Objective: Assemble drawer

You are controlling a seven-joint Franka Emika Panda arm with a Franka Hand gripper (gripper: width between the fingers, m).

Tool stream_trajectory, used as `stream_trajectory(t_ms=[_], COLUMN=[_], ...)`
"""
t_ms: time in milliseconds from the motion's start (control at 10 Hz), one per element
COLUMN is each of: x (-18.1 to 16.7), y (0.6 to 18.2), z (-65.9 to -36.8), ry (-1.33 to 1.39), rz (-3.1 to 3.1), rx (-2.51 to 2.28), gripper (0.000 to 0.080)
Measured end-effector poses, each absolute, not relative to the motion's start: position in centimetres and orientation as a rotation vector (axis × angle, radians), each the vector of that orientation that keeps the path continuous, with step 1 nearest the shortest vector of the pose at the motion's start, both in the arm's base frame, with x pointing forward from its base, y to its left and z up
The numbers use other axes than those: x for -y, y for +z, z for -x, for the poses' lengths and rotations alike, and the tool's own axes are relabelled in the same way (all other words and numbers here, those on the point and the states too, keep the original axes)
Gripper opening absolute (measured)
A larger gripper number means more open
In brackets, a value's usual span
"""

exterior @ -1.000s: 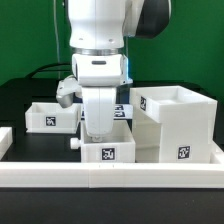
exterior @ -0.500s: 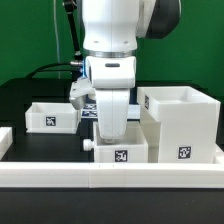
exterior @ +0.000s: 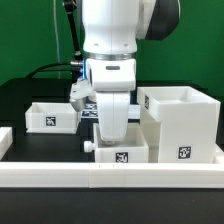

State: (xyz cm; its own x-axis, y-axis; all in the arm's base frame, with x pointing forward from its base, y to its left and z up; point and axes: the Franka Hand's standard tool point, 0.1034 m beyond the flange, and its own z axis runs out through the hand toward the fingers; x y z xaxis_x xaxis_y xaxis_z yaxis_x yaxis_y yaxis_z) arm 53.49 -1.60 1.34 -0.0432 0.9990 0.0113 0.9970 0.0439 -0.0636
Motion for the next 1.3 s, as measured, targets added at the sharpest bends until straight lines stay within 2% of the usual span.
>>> stream_trajectory(t_ms=[1300], x=[0.1], y=[0.9], z=[-54.2], ry=[0.027], rz=[2.202], rx=[2.202], gripper=[0.0044])
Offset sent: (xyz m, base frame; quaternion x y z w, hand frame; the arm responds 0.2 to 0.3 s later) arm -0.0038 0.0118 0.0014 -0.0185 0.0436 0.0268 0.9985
